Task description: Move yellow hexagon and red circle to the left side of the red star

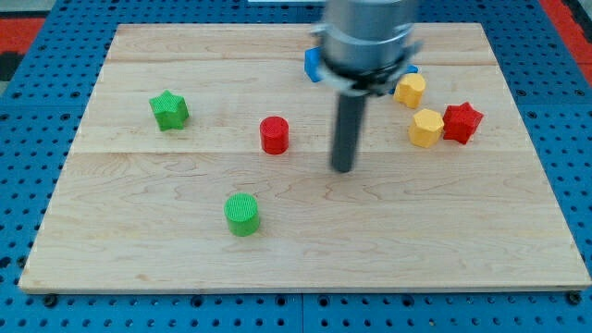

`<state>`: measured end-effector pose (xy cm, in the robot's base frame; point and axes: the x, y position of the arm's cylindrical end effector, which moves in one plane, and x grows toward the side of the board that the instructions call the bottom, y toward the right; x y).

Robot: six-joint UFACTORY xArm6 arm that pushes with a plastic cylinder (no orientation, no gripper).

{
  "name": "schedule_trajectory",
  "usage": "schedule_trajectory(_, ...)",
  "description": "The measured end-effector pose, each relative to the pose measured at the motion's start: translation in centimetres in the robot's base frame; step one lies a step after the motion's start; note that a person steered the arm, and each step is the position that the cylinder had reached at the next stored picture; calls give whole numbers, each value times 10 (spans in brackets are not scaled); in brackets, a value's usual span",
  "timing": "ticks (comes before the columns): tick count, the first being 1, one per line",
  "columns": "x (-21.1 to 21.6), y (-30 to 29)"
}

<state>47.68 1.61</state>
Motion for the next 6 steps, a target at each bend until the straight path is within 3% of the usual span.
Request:
schedule_trajectory(1,-42,-100)
schedule_trajectory(2,-60,-63)
schedule_trajectory(4,-53,49)
schedule_trajectory(6,6,43)
